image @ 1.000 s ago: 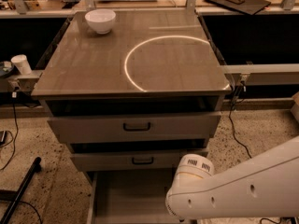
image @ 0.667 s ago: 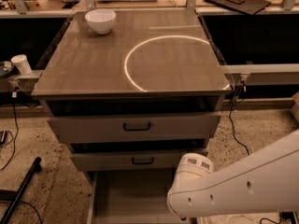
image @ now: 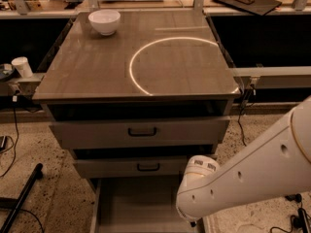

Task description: Place rxbar blueberry into bottom drawer

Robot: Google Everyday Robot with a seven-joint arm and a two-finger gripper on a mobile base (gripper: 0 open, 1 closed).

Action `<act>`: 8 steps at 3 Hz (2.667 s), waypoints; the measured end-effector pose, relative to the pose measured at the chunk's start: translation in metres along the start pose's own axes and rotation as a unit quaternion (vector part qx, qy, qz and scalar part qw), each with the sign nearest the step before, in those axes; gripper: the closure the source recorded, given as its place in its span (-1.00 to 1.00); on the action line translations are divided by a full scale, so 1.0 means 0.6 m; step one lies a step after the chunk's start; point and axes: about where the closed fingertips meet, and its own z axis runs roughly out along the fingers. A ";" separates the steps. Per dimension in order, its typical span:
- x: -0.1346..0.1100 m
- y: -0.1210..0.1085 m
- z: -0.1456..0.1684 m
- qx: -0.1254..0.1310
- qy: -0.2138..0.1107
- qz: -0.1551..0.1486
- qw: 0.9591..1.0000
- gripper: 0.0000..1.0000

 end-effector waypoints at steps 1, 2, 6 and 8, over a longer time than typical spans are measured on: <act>-0.001 -0.008 0.021 -0.004 0.011 0.005 1.000 1.00; -0.002 -0.015 0.036 -0.006 0.019 0.009 1.000 1.00; 0.013 0.001 0.074 -0.021 0.039 0.049 0.998 1.00; -0.006 0.005 0.058 -0.023 0.012 0.054 0.998 1.00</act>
Offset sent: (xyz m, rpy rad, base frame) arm 0.0187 -0.0122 -0.0359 -0.0189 0.0607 -0.0271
